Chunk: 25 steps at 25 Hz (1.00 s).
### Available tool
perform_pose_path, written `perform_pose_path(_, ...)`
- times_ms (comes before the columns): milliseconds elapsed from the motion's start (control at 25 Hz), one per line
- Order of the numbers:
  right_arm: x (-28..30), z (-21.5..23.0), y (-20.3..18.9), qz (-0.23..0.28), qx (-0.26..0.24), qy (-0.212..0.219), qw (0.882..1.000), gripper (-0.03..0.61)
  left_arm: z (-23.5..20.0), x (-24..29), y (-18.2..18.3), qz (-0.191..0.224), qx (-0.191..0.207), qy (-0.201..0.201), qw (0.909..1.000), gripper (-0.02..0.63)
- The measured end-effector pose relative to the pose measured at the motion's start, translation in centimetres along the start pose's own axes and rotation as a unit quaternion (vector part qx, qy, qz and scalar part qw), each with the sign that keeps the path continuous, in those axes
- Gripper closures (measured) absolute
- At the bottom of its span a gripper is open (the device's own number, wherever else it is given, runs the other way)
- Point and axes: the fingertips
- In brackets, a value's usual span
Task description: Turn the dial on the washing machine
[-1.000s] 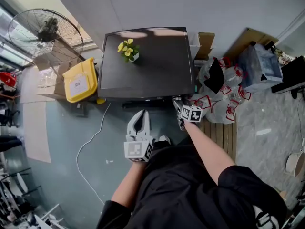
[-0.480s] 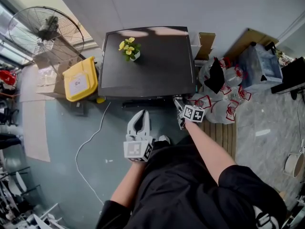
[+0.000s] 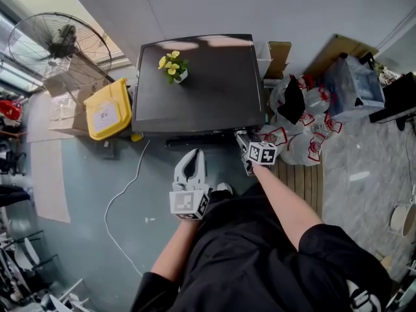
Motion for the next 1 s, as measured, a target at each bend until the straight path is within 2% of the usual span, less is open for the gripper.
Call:
perform_pose_path(520,-3.1,-0.7,0.1,-0.02,-0.087,0.007,0.996,0.348,0.1,0.4,0.1,0.009,-0.023,-0.006,0.9997,0.592)
perform_pose_path(680,-4.8,-1.1,1.6,-0.008,-0.087,0.009,0.996,0.348,0.2,0.5,0.1,0.014,-0.046,-0.007,0.9988,0.592)
perform_pose_path(840,-7.2,-1.9,4.0,0.011,-0.091,0.012,0.996,0.354,0.6,0.7,-0.2,0.015,-0.049,-0.008,0.9987,0.592)
perform_pose_path(1000,-10.2,-2.5,6.2,0.026,-0.105,0.011,0.994,0.386,1.8,1.0,-0.6,0.009,-0.044,-0.019,0.9988,0.592)
Point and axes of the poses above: the fingertips, and each gripper's own axes: x forward along the fingers, z to its right, y out of its top, and after that the axes turned 15 degrees about -x, right-handed
